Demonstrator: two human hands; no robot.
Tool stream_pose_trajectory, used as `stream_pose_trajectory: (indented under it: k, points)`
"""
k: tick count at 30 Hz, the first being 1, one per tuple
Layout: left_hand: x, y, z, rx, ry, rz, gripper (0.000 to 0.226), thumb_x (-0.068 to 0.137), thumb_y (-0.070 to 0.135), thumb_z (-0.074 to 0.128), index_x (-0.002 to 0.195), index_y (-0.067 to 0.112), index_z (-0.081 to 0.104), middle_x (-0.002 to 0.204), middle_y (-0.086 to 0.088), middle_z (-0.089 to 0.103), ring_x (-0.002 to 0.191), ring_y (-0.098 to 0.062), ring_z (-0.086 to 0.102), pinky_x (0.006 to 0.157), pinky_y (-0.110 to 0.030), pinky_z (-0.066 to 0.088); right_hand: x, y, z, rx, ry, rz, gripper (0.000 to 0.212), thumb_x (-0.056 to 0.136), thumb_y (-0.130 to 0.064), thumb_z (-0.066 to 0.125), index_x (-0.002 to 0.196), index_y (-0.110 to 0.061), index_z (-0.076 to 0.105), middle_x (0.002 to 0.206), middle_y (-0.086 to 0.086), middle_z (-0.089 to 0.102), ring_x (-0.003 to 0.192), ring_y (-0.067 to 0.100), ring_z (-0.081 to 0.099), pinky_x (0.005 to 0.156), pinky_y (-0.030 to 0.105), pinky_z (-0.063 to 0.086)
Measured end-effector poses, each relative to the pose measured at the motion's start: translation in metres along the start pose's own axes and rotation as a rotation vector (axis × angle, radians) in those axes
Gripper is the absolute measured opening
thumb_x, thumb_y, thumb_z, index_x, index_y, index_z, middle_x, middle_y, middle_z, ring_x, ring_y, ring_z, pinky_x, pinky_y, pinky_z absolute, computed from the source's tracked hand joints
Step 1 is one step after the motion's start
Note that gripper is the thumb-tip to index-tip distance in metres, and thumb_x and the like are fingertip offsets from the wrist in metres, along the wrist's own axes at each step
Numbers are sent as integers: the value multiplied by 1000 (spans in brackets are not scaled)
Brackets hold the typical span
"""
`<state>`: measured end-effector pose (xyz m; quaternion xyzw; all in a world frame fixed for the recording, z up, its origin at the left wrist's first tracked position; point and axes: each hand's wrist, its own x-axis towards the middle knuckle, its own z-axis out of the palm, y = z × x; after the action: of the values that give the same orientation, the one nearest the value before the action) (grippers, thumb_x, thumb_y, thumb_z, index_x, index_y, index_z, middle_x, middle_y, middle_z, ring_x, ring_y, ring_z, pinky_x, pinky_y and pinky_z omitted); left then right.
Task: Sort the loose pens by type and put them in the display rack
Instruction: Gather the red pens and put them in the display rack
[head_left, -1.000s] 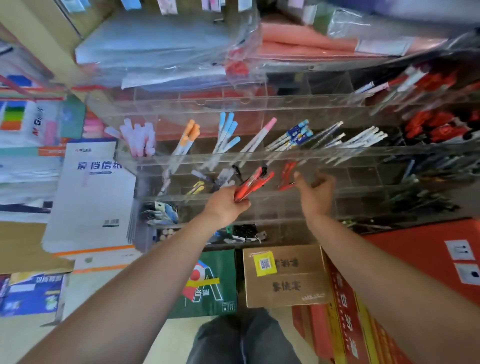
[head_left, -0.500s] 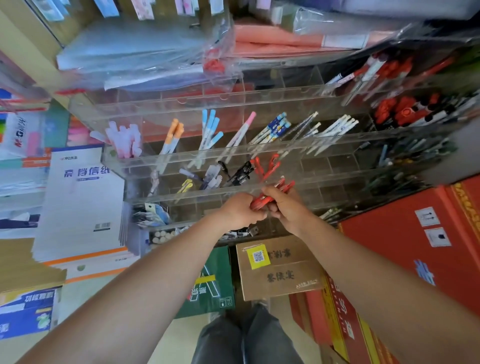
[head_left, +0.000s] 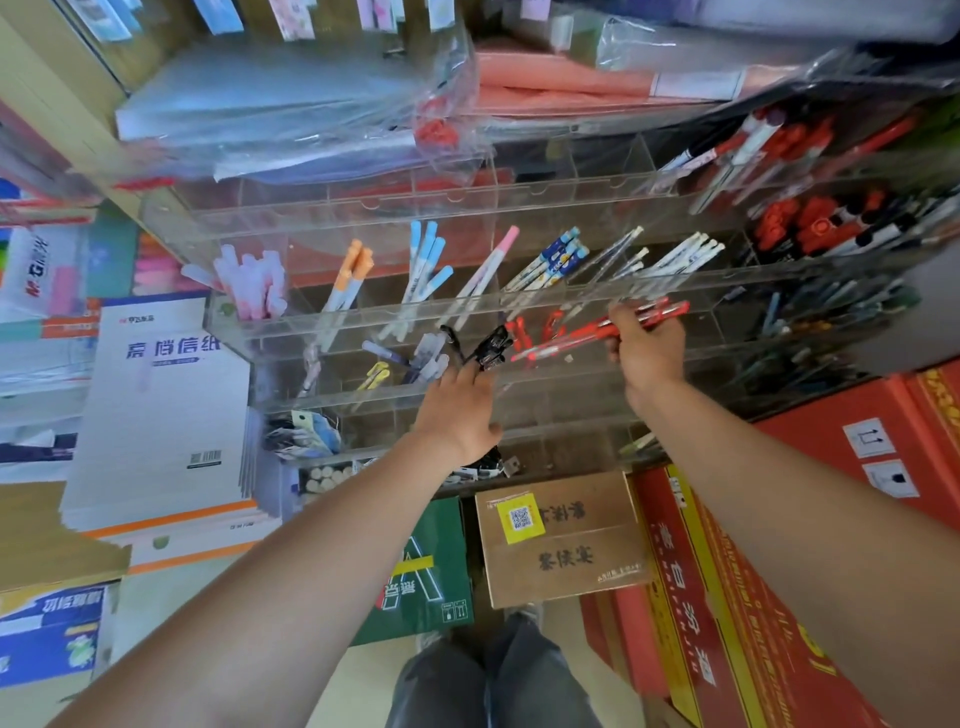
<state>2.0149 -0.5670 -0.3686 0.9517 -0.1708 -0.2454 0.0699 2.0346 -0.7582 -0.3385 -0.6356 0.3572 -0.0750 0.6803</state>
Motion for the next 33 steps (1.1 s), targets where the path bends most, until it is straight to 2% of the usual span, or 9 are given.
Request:
stream_pose_trajectory:
  k: [3,7,9,13,16,21,27,31,33]
  points:
    - [2,-4,11,75,-49,-2,80,94,35,52,153,7,5,161,-12,3,148,-28,5,119,-41,6,1,11,13,-61,-12,-41,16,90,-16,65,81,-21,52,75,0,61,57,7,54,56,23,48]
    - [4,-9,17,81,-18,18,77,97,31,46,152,6,-1,161,-12,-3,149,-25,1,119,-38,2,7,34,28,-186,-44,-50,14,87,-23,69,80,-23,57,88,4,68,78,16,64,82,38,54]
    - [4,-11,20,90,17,32,75,97,30,44,152,6,-1,161,-12,-2,149,-25,2,120,-37,2,7,43,35,-248,-70,-62,9,87,-24,69,87,-18,62,93,3,69,88,19,66,87,38,52]
    - [4,-13,26,97,39,56,77,96,28,46,152,5,-2,161,-13,-3,149,-25,0,121,-34,4,1,55,43,-400,-116,-112,34,85,-17,71,114,-9,56,101,-2,59,96,16,59,83,21,40]
    - [4,-15,26,98,47,67,77,96,27,46,152,4,-2,161,-14,-2,149,-25,1,122,-34,5,2,63,41,-446,-43,-162,55,79,-22,77,122,-9,46,119,5,55,103,15,52,90,21,37]
    - [4,-17,28,132,42,86,76,97,29,44,151,4,-3,160,-15,-5,149,-26,-1,122,-35,5,0,66,32,-491,-109,-142,45,78,-24,78,106,-16,44,104,0,57,95,17,57,82,26,42]
    - [2,-23,25,88,12,109,76,96,26,46,152,7,-1,161,-12,-7,149,-24,-3,121,-34,6,-8,70,22,-498,-175,-121,62,78,-23,78,127,-11,41,114,-1,52,103,12,51,93,25,41]
    - [-11,-21,22,54,99,116,68,94,26,51,151,11,18,160,-14,8,147,-29,9,120,-38,16,-21,70,13,-483,-59,-232,42,82,-23,74,107,-12,42,101,5,52,85,15,52,78,28,43]
    - [-19,-22,23,49,153,119,60,93,24,53,147,12,30,155,-15,23,143,-29,21,117,-39,24,-27,78,9,-529,-93,-198,37,83,-26,72,100,-13,42,91,2,52,80,16,52,73,29,41]
